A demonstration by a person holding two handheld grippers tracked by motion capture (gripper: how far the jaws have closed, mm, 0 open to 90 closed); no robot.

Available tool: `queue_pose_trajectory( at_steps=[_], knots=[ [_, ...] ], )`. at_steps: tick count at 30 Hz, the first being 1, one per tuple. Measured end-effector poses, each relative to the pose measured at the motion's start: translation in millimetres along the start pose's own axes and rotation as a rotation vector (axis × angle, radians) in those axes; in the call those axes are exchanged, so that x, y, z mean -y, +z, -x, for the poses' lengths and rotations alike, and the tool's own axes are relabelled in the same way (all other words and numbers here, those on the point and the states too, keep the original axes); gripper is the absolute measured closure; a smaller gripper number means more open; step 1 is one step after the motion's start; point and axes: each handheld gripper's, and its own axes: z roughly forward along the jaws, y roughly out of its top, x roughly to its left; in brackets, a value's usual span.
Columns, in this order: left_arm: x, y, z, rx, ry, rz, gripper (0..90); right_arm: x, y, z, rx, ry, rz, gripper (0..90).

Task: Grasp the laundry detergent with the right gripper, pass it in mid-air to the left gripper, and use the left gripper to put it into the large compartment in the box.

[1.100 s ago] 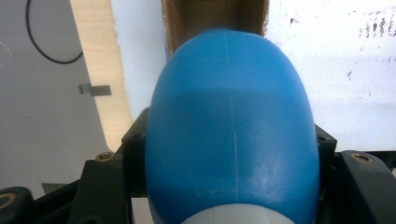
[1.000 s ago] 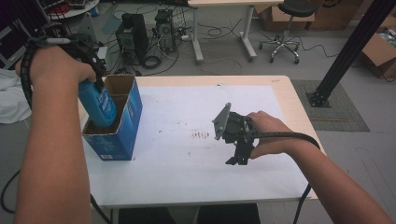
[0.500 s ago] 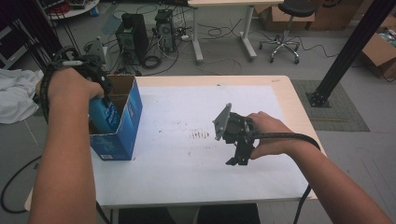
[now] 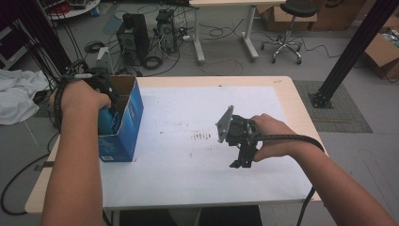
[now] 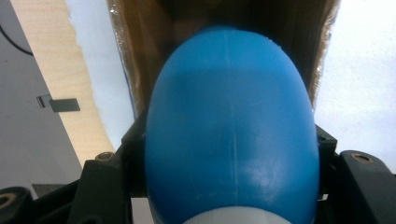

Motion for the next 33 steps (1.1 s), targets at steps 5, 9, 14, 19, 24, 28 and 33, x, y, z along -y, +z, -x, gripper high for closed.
queue_pose_trajectory(
  at_steps=[5,9,14,19,24,28,33],
  knots=[
    [-2.5,6.9,1.5,-0.003,0.004,-0.003,39.0,2.5,1.5,-0.2,-0.006,0.005,-0.005,0.7],
    [-4.6,16.7,1.7,0.001,0.007,-0.014,39.0,4.0,1.2,-0.4,-0.006,0.006,-0.005,0.7],
    [-7.1,29.2,0.5,-0.004,0.005,-0.019,38.9,5.2,0.5,-1.0,-0.007,0.008,-0.005,0.9],
    [-8.7,40.8,-2.4,0.007,-0.002,-0.032,38.9,5.7,1.1,-0.9,-0.008,0.011,-0.005,1.0],
    [-10.0,50.3,-3.4,0.007,-0.003,-0.029,38.9,4.1,3.6,-1.2,-0.012,0.005,-0.003,1.1],
    [-10.2,50.0,-3.3,0.007,-0.001,-0.020,38.9,4.2,4.4,-1.0,-0.014,0.008,-0.001,1.3],
    [-9.9,51.2,-6.0,0.015,0.009,-0.014,38.8,3.9,4.7,-1.1,-0.012,0.008,0.005,1.5]
  ],
)
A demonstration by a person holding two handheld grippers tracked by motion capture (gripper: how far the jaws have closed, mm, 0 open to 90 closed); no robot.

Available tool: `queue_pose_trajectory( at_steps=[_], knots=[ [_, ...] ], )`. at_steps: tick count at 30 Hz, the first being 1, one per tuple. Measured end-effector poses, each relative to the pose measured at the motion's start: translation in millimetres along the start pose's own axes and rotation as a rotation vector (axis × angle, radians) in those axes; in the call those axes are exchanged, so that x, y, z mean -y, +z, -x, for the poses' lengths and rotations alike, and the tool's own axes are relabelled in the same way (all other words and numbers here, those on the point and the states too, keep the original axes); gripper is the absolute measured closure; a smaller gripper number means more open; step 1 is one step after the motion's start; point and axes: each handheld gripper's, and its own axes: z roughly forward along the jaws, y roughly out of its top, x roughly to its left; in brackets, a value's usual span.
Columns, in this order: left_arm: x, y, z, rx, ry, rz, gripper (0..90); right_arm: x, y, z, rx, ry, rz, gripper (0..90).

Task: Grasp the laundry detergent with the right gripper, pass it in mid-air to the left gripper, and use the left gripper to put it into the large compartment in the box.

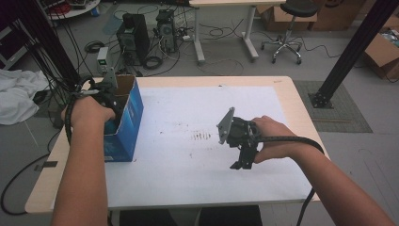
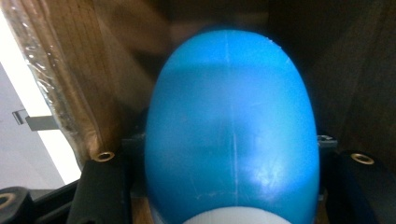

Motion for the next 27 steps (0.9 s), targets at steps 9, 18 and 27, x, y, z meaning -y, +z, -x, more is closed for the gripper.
queue_pose_trajectory(
  at_steps=[9,18,27],
  knots=[
    [0.6,1.9,7.0,-0.024,0.035,-0.007,38.2,-0.5,0.2,1.3,0.000,0.002,0.002,2.0],
    [1.9,2.0,5.8,-0.017,0.020,0.014,38.5,-1.9,-2.3,1.1,0.006,-0.005,0.006,2.5],
    [3.3,1.4,6.2,-0.009,0.010,0.028,35.1,-3.4,-1.5,0.9,0.008,-0.008,0.007,2.7]
  ],
)
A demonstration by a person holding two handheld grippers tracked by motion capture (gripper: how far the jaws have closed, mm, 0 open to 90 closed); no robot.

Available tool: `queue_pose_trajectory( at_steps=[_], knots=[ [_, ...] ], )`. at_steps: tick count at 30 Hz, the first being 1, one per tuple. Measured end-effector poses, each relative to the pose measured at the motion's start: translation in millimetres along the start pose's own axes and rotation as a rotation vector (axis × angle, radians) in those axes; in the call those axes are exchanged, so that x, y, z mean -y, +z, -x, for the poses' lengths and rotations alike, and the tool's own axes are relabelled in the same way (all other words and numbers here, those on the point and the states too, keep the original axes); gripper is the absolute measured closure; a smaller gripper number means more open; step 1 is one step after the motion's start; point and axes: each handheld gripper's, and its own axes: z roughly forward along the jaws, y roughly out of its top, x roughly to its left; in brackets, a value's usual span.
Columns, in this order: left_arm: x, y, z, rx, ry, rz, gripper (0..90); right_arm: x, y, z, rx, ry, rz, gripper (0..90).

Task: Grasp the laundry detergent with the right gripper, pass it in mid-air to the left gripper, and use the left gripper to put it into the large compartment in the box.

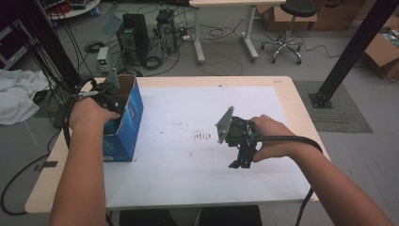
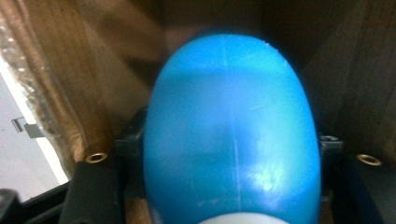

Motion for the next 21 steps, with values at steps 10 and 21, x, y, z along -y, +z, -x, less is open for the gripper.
queue_pose_trajectory(
  at_steps=[10,21],
  knots=[
    [2.1,-3.0,2.1,-0.006,0.004,0.000,32.7,-1.7,-0.3,0.0,0.003,-0.007,0.006,3.3],
    [6.1,-19.0,4.7,-0.018,0.019,0.030,31.2,-4.3,-2.0,-0.3,0.003,-0.012,0.000,2.7]
  ],
)
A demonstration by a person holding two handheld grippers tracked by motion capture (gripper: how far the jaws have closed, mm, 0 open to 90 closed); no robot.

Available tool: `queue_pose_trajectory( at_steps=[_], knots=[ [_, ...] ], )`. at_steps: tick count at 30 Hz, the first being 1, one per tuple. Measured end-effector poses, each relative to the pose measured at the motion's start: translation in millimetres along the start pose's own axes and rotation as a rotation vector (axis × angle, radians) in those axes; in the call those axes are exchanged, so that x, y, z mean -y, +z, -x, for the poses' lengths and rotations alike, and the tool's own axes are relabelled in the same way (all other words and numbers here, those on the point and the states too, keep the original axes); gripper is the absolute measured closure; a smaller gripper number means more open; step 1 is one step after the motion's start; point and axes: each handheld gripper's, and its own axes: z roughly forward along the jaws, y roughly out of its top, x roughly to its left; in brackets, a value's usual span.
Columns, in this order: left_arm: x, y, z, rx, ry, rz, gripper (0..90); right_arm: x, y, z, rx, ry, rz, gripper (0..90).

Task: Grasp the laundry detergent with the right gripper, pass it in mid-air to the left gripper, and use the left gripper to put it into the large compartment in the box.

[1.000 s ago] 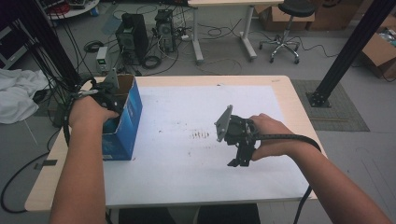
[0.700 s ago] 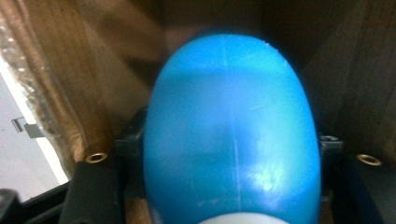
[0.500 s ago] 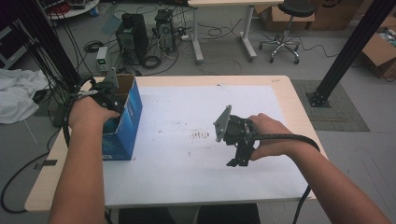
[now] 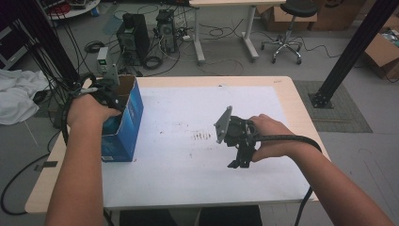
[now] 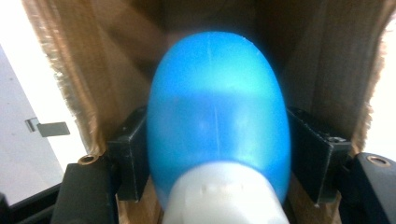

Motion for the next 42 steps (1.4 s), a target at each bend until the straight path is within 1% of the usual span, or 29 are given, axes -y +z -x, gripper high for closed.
queue_pose_trajectory(
  at_steps=[3,8,9,18,19,23,24,28,31,34,36,42],
  knots=[
    [2.1,-4.5,-0.8,0.001,-0.002,0.013,30.1,0.0,-1.5,-0.3,0.002,0.001,-0.004,2.6],
    [5.2,-11.8,-1.3,0.011,-0.004,0.021,28.0,0.2,-3.7,-1.3,0.003,0.002,-0.011,2.6],
    [5.9,-14.0,-1.6,0.004,0.000,0.026,27.9,0.1,-4.1,-1.6,0.002,0.002,-0.012,2.6],
    [11.2,-30.6,1.7,-0.016,0.007,0.051,24.8,-0.4,-7.4,-3.8,0.008,0.001,-0.011,2.6],
    [11.7,-32.4,2.1,-0.021,0.013,0.053,24.5,-0.3,-7.7,-4.0,0.008,0.001,-0.011,2.6],
    [14.0,-39.7,4.4,-0.027,0.015,0.056,20.7,0.4,-9.1,-4.8,0.010,0.005,-0.013,2.4],
    [14.8,-41.1,5.0,-0.029,0.017,0.063,20.8,0.6,-9.6,-5.0,0.012,0.004,-0.014,2.5],
    [17.0,-47.5,5.6,-0.043,0.031,0.069,20.5,0.9,-10.7,-5.8,0.013,0.004,-0.014,2.6],
    [18.7,-51.4,6.8,-0.045,0.024,0.073,19.8,0.4,-11.5,-6.6,0.014,0.003,-0.014,2.6],
    [20.4,-55.0,7.3,-0.055,0.036,0.076,17.2,0.0,-12.1,-7.2,0.016,0.001,-0.012,2.6],
    [22.0,-57.6,7.8,-0.058,0.026,0.084,15.9,-0.4,-12.5,-7.8,0.016,0.000,-0.012,2.6],
    [27.3,-65.8,10.1,-0.071,0.052,0.103,15.5,-1.1,-14.1,-9.9,0.017,-0.003,-0.015,2.9]
  ],
)
